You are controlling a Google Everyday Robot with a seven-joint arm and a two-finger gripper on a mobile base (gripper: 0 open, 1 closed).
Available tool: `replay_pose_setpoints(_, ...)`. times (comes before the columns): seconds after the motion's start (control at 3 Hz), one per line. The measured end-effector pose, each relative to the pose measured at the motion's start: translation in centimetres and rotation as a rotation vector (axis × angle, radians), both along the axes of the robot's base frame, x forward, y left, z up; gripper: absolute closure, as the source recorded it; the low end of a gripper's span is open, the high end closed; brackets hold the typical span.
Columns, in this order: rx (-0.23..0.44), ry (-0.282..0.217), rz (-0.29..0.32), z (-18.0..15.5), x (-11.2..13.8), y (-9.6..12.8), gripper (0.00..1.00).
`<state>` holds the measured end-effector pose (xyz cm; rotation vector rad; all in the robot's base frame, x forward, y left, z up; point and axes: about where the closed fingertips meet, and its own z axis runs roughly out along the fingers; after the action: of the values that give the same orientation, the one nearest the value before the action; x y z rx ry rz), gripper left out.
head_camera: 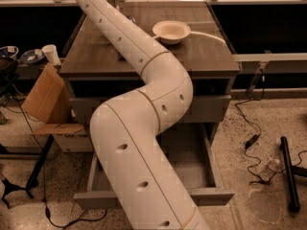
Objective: Place pepsi can into middle drawer
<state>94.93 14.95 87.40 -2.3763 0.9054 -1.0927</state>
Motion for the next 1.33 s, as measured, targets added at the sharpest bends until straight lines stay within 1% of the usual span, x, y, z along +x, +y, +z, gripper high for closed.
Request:
replay_pose_setpoints(0.67,-0.039,0.008,0.014,0.02,-0.08,-0.24,0.63)
replay_pose_setpoints(1.0,-0.068,0.023,0.021,-0.09,-0.36,-0.66,0.84)
replay_pose_setpoints(1.33,-0.097,0.037,0.031,-0.1,-0.68,-1.04,0.99)
